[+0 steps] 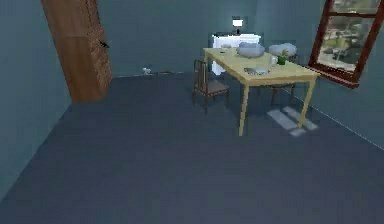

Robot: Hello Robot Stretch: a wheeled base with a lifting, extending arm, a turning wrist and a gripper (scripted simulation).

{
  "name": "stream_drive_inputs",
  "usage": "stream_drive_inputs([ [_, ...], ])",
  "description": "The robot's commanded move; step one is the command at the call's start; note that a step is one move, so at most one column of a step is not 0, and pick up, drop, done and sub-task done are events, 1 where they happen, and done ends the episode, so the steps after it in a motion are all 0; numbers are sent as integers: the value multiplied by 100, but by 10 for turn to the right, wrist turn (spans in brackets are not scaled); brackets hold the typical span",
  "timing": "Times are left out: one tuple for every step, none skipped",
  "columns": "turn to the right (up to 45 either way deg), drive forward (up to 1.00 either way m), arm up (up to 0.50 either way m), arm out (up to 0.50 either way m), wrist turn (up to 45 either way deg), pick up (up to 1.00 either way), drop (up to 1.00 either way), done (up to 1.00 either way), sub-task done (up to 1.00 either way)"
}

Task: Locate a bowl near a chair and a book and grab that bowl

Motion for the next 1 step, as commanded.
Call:
stream_drive_inputs([
  [0, 100, 0, 0, 0, 0, 0, 0, 0],
])
